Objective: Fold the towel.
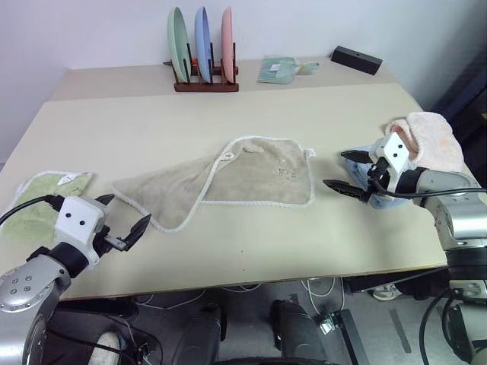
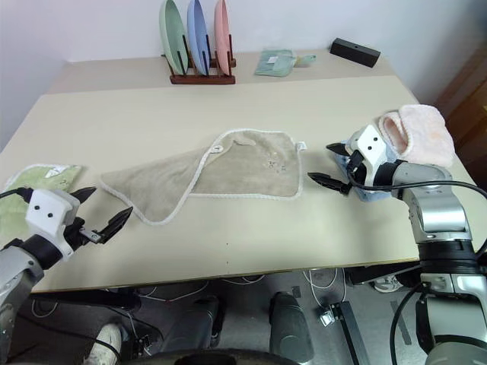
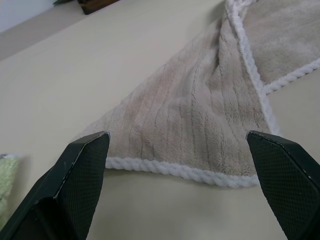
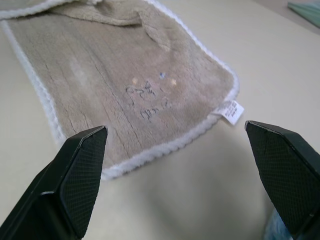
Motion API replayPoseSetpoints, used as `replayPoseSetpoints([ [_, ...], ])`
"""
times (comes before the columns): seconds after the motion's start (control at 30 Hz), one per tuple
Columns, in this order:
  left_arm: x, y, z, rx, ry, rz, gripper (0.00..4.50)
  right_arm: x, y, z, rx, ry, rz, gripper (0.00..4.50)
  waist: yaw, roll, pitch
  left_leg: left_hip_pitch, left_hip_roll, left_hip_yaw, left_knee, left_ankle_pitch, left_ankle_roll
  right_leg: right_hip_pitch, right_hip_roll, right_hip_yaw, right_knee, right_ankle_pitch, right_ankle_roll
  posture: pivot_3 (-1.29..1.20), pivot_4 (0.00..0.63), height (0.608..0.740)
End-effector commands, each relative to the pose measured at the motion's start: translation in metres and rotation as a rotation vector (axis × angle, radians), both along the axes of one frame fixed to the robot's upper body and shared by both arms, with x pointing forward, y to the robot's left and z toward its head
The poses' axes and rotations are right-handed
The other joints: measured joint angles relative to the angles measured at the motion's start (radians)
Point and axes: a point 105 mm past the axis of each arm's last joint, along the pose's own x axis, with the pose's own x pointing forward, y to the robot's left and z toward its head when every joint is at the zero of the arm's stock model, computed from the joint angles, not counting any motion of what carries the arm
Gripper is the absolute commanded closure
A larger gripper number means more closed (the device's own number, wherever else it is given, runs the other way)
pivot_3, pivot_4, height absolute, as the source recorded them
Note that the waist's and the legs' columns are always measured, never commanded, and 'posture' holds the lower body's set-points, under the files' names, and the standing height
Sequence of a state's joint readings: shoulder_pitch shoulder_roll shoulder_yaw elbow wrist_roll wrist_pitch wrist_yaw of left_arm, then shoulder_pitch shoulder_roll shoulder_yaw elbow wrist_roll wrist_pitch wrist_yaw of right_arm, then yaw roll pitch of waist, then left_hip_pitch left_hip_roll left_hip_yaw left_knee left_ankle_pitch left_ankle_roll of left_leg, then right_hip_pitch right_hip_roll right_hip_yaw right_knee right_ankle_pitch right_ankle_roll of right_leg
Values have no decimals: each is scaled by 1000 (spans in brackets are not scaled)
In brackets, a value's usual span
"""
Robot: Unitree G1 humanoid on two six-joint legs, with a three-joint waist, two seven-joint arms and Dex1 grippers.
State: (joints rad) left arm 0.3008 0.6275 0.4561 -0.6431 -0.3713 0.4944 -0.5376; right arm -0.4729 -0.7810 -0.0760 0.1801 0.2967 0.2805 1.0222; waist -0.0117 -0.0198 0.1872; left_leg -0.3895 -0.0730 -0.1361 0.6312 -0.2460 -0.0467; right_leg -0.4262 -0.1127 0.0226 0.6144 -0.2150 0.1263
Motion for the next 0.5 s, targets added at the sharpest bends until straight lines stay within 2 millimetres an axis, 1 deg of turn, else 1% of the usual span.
replayPoseSetpoints([
  [0.03, -2, -3, 8, 17, -37, -6, 29, 2, 10, 14, 4, -51, 27, 0, 0, 0, 0, 0, 0, 0, 0, 0, 0, 0, 0, 0, 0, 0, 0, 0, 150, 736],
  [0.2, -3, -6, 9, 9, -47, -6, 29, 5, 17, 18, 11, -59, 39, 0, -1, 0, 0, 0, 0, 0, 0, 0, 0, 0, 0, 0, 0, 0, 0, 0, 150, 736],
  [0.3, -1, -18, 10, -25, -40, -39, 29, 6, 19, 17, 13, -59, 41, 0, 0, 0, 0, 0, 0, 0, 0, 0, 0, 0, 0, 0, 0, 0, 0, 0, 150, 736],
  [0.47, -4, -69, 9, -43, -17, -238, 29, 6, 31, 16, 45, -54, 69, 0, 0, 0, 0, 0, 0, 0, 0, 0, 0, 0, 0, 0, 0, 0, 0, 0, 150, 736],
  [0.5, -4, -84, 5, -18, 4, -300, 29, 6, 33, 15, 53, -37, 77, 0, 1, 0, 0, 0, 0, 0, 0, 0, 0, 0, 0, 0, 0, 0, 0, 0, 150, 736],
])
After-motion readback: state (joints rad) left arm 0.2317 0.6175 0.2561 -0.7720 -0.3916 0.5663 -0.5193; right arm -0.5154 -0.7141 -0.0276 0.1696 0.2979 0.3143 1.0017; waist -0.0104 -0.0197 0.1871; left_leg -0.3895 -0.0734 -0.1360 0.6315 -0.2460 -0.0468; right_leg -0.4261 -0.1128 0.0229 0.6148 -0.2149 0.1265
